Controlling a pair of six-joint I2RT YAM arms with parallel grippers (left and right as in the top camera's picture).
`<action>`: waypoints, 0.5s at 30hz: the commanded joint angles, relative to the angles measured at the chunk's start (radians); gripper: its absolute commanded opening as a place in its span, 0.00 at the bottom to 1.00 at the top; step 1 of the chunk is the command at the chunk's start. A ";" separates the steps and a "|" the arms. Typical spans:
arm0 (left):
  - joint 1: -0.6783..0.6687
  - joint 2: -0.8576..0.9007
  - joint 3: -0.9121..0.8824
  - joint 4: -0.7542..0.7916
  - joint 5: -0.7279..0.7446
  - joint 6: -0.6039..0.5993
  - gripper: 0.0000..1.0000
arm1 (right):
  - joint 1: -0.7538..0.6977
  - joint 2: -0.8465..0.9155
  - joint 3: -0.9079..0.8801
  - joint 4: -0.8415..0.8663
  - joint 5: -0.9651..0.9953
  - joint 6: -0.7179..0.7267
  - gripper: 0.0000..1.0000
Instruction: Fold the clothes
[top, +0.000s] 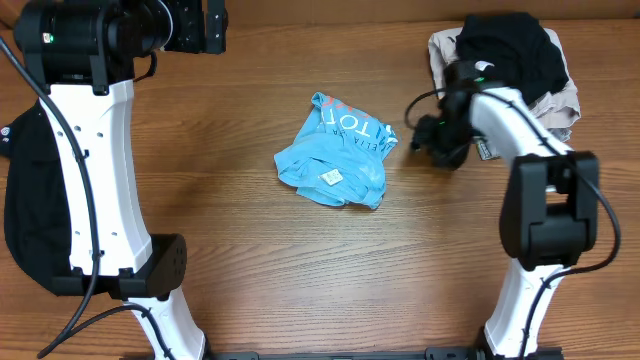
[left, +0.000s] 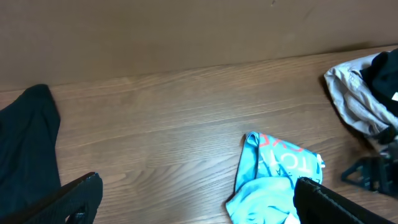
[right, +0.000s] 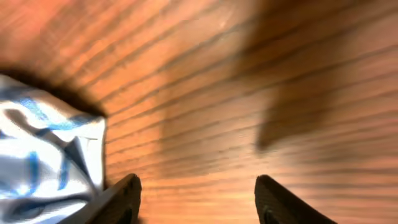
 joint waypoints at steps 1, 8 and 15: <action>0.003 0.004 -0.003 0.005 0.016 0.017 1.00 | 0.005 -0.019 0.120 -0.042 -0.100 -0.060 0.64; 0.003 0.004 -0.003 0.002 0.016 0.017 1.00 | 0.097 -0.018 0.100 -0.047 -0.132 0.193 0.75; 0.003 0.004 -0.003 -0.007 0.015 0.018 1.00 | 0.250 -0.018 -0.015 0.070 -0.130 0.451 0.78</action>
